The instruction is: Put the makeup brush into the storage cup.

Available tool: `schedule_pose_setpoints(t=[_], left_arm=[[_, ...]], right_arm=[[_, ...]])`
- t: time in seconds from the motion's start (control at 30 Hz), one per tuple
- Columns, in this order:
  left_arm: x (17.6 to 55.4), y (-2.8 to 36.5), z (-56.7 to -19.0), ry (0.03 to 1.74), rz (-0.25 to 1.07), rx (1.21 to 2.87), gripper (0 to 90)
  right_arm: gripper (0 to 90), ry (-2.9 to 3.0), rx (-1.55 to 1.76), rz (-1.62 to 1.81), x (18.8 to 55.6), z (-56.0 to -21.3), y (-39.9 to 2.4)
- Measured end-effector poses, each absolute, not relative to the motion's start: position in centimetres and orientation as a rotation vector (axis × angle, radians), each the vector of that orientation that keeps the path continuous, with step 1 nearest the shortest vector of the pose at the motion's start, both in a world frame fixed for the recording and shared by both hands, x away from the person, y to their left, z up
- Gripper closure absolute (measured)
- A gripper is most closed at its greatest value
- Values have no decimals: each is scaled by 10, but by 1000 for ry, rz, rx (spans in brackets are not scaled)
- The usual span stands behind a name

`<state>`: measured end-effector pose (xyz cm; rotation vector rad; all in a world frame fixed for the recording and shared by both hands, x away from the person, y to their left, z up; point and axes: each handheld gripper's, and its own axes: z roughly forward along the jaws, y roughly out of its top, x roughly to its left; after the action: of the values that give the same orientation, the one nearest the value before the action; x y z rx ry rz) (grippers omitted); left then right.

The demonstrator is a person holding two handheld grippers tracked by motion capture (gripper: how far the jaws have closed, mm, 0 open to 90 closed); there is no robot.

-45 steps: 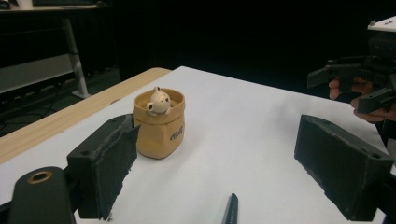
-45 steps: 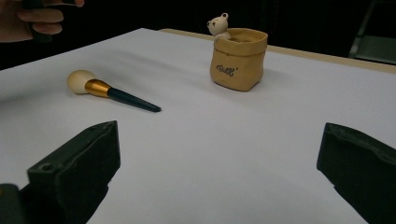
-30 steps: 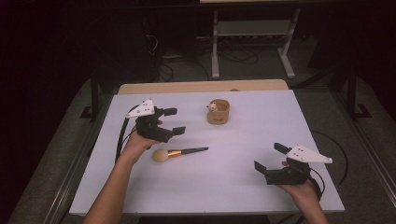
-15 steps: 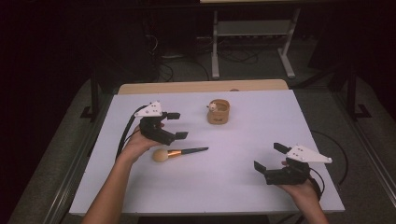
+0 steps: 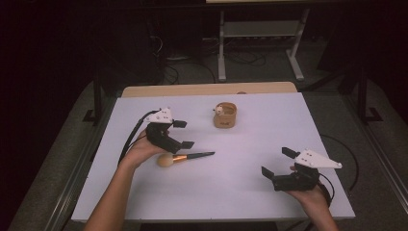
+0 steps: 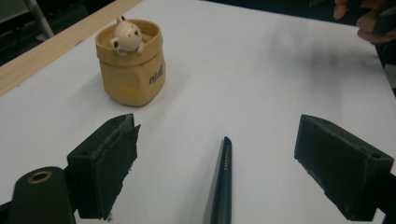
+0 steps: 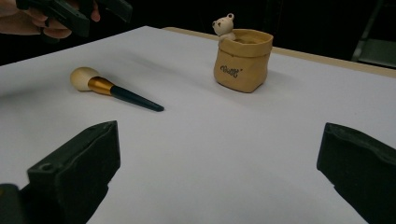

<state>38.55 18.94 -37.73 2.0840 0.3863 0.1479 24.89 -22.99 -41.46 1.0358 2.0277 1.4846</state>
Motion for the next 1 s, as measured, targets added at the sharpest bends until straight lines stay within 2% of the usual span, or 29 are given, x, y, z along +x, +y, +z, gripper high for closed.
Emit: schedule_pose_setpoints(t=[0.5, 1.0], left_arm=[[385, 184, -383, 376, 128, 2257, 131], [387, 184, -386, 376, 114, 2329, 176]], right_arm=[[0, 2035, 1026, 1484, 250, -415, -229], [0, 2035, 1028, 1488, 251, -415, -229]])
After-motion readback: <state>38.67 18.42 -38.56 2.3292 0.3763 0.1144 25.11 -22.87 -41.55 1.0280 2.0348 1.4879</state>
